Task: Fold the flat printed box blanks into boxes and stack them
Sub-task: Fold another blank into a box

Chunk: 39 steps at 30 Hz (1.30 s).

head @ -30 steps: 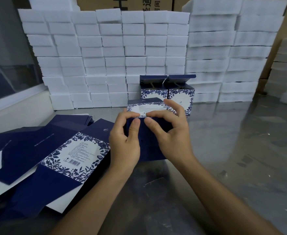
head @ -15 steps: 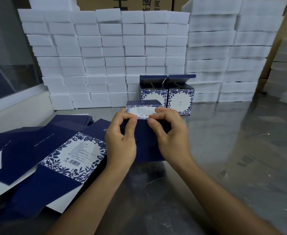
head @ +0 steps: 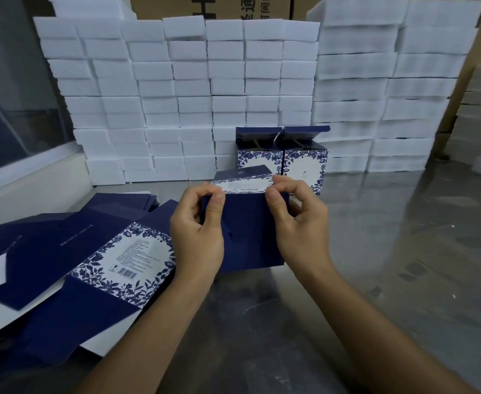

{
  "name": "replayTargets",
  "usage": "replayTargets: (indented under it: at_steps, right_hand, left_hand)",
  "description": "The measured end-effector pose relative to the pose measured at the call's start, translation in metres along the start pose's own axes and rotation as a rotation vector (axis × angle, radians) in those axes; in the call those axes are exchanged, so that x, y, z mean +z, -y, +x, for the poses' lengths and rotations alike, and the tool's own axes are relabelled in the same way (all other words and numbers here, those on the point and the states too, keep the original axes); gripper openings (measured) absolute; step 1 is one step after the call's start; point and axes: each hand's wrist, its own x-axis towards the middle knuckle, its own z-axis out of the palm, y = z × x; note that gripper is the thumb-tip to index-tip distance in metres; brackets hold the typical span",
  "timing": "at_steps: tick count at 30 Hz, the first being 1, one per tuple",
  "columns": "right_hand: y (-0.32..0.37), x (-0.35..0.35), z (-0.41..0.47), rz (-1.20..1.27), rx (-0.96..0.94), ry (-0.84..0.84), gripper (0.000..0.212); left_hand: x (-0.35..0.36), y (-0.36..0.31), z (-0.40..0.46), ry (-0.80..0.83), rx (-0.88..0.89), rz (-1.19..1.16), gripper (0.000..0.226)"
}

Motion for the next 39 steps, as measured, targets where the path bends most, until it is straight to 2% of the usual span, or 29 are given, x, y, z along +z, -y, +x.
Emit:
replayTargets:
  at_steps: [3, 4, 7, 10, 15, 19, 22, 31, 39]
  right_hand:
    - [0.002, -0.002, 0.003, 0.076, 0.016, -0.108, 0.008]
    - [0.003, -0.003, 0.004, 0.120, 0.042, -0.169, 0.011]
    - [0.004, -0.006, 0.008, 0.229, 0.148, -0.246, 0.011]
    - [0.003, -0.007, 0.006, 0.266, 0.186, -0.134, 0.015]
    - [0.001, -0.007, 0.004, 0.225, 0.121, 0.109, 0.052]
    - [-0.004, -0.007, 0.001, 0.177, 0.080, 0.209, 0.071]
    - [-0.006, -0.005, 0.000, 0.141, 0.037, 0.200, 0.076]
    - [-0.008, -0.001, -0.002, -0.007, -0.064, 0.109, 0.073]
    - [-0.013, -0.002, -0.004, -0.053, -0.071, 0.097, 0.082]
  left_hand:
    - [0.000, 0.000, -0.001, -0.022, -0.155, -0.158, 0.028]
    - [0.000, 0.001, -0.002, -0.019, -0.192, -0.172, 0.033]
    - [0.002, 0.001, -0.003, 0.012, -0.215, -0.160, 0.032]
    - [-0.001, 0.003, -0.002, 0.035, -0.209, -0.162, 0.035]
    - [-0.004, 0.006, 0.001, 0.083, -0.214, -0.133, 0.065]
    - [-0.006, 0.010, 0.001, 0.098, -0.187, -0.050, 0.077]
    - [-0.006, 0.013, 0.000, 0.091, -0.145, -0.008, 0.077]
    - [-0.005, 0.011, -0.005, -0.051, 0.047, 0.211, 0.071]
    - [-0.004, 0.006, -0.007, -0.018, 0.127, 0.210, 0.071]
